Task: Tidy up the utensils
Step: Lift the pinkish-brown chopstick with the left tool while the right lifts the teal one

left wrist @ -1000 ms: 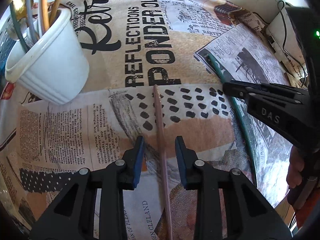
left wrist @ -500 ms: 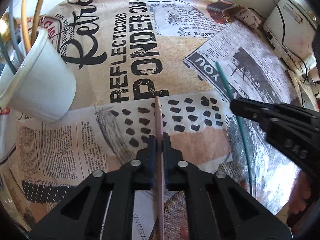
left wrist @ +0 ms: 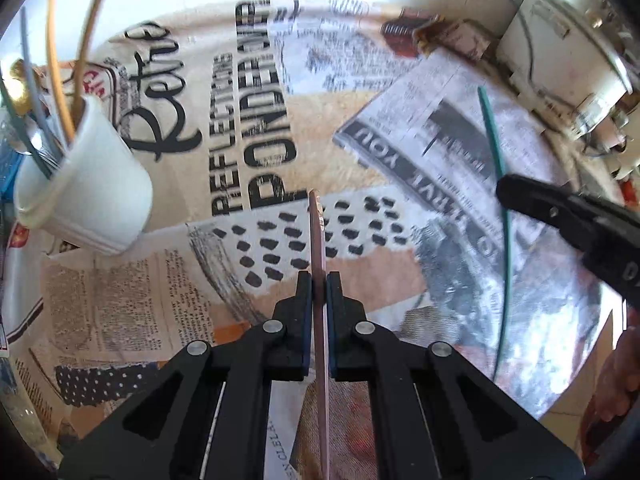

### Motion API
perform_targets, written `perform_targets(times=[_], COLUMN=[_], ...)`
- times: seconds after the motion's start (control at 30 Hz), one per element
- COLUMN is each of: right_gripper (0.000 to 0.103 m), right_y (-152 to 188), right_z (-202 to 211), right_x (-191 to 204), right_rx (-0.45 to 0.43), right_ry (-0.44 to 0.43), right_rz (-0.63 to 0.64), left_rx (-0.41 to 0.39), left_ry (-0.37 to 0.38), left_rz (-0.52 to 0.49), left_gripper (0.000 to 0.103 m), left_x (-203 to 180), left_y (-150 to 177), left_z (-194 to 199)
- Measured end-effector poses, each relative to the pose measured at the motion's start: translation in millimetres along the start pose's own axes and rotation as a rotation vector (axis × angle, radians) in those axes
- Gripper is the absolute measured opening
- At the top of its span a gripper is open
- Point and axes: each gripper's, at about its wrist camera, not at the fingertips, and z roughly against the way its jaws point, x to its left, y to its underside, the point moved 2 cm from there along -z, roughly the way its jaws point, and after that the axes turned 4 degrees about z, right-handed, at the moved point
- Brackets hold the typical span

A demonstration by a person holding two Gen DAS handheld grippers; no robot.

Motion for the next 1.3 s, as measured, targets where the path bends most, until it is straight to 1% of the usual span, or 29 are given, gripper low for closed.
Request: perform_targets(times=[0.1, 0.27, 0.43, 0.67, 0.87, 1.17, 1.3], right_gripper=[0.006, 0.006, 0.006, 0.006, 0.006, 0.006, 0.006], right_y=[1, 1, 3, 5, 3, -16, -28], right_z=[11, 31, 53, 79, 95, 119, 126], right_x=[6, 16, 28, 48, 65, 96, 109], right_rx=[-0.028, -0.077, -0.128, -0.192, -0.238, -0.325, -0.362], right_ry=[0.016, 0.02, 0.015, 0.019, 0.007, -0.026, -0.049], right_rz=[0.007, 0.014, 0.019, 0.047, 0.072, 0.148, 0.185], left_rx=[-0.049, -0.109, -0.166, -0.252, -0.329, -0.468, -0.542], left_ry=[0.015, 0.032, 0.041, 0.034, 0.038, 0.009, -0.029], left_rz=[0.0, 0.005, 0.01, 0.046, 0.096, 0.147, 0.164], left_gripper=[0.005, 0.005, 0.005, 0.005, 0.005, 0.004, 0.004], left_x=[-1, -1, -2, 2, 17, 43, 56], left_y=[1, 4, 14, 28, 34, 25, 15], left_z=[23, 50, 74, 107, 137, 183, 207])
